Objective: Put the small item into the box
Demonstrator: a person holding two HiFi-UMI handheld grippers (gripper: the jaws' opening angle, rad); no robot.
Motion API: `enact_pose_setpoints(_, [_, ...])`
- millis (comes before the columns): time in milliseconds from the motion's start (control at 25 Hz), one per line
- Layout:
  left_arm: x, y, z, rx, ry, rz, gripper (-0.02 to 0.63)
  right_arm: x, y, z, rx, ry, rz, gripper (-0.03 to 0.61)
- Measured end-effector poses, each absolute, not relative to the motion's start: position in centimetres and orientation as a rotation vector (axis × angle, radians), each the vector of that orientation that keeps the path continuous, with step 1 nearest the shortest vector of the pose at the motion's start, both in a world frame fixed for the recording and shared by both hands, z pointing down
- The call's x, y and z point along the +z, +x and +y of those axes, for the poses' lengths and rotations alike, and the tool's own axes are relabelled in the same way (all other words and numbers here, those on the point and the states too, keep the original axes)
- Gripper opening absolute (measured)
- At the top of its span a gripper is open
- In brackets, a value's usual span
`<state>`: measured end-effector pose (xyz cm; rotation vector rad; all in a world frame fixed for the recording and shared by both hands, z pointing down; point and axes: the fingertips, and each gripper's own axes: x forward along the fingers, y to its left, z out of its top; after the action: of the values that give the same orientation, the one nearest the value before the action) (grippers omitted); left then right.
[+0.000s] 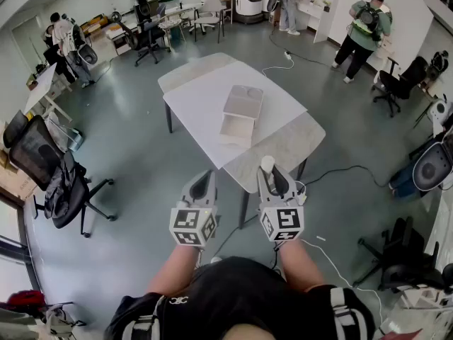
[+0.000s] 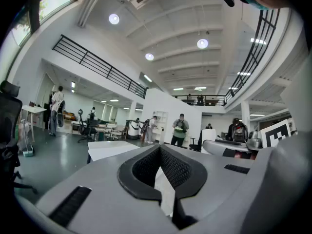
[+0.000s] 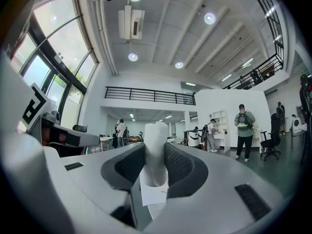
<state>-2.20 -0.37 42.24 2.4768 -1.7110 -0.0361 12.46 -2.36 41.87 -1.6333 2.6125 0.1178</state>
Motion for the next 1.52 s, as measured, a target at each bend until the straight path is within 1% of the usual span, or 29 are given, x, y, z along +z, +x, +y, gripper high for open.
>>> enact_pose_setpoints(480, [42.3, -3.4, -0.2, -0.039, 2.5, -1.671, 0.005, 41.8, 10.6, -1.6, 0.096, -1.636, 2.607, 0.127])
enact_pose_setpoints(960, [44.7, -7.3, 1.0, -0.017, 2.522, -1.606, 0.005, 43.6, 6.9, 0.1, 0.066, -1.71, 2.573, 0.127])
enact_pose_setpoints(1280, [45.3, -9.3, -0.7, -0.007, 2.506, -1.6, 0.006, 43.6, 5.9, -1.8, 0.054, -1.74, 2.567, 0.127])
enact_pose_setpoints(1520, [45.6, -8.5, -4.0, 0.011, 2.508, -1.601, 0.005, 44.5, 6.3, -5.8, 0.02, -1.736, 2.574, 0.127])
